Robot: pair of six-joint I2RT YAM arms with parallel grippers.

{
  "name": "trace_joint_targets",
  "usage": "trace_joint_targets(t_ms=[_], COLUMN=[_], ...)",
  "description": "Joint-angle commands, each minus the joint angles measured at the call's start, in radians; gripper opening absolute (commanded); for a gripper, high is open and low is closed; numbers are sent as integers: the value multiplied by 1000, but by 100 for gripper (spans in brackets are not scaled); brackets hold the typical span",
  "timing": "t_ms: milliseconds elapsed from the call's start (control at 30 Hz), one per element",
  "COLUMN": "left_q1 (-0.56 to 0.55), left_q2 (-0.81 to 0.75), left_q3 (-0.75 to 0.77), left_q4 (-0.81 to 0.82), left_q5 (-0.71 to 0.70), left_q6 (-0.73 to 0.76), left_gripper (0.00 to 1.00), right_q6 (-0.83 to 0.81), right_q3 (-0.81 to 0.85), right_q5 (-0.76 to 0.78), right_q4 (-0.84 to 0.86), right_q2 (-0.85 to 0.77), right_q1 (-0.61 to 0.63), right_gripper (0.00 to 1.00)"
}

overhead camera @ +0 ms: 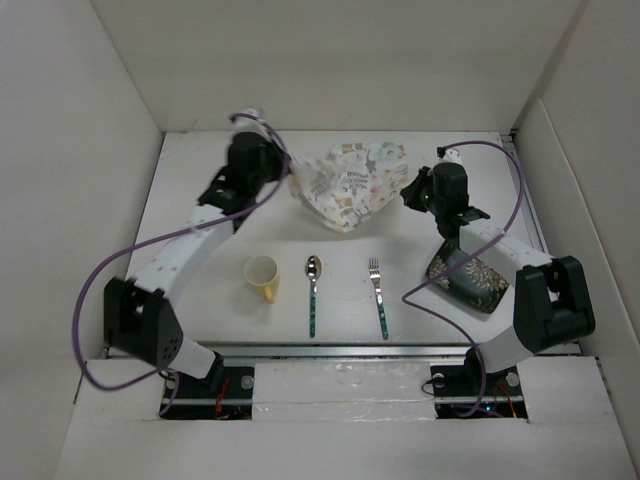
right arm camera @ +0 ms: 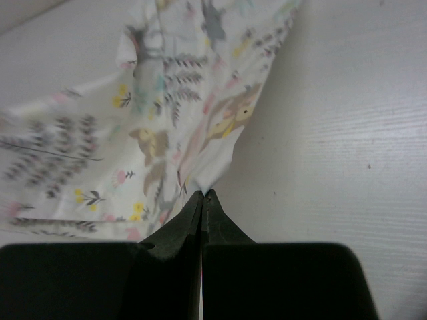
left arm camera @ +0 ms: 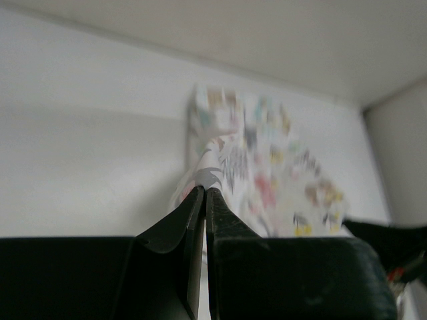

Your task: Set the dinner table for one person

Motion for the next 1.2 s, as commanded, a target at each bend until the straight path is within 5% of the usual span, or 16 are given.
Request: trace_joint_targets(t_ms=[0, 167, 367, 767, 1167], left_q1=[181, 406, 535, 535, 470], left_q2=[-175, -262, -351, -514, -881], left_q3=[4, 39, 10, -91, -252], left_q4=[121, 141, 149, 207, 223], left_q5=[190, 302, 357, 292, 132], left_q6=[-133, -219, -267, -288, -210], left_gripper=[0, 0, 0, 0, 0], right_q6=[-44, -99, -116, -131, -116], right_q3=[87, 181, 245, 327, 256], right_q5=[34, 68, 25, -42, -222], right_q4=[-43, -150, -266, -365, -420], right_q2=[-129, -304, -436, -551, -807], right_q1=[-17, -48, -126, -184, -184], right_gripper=[0, 0, 0, 0, 0])
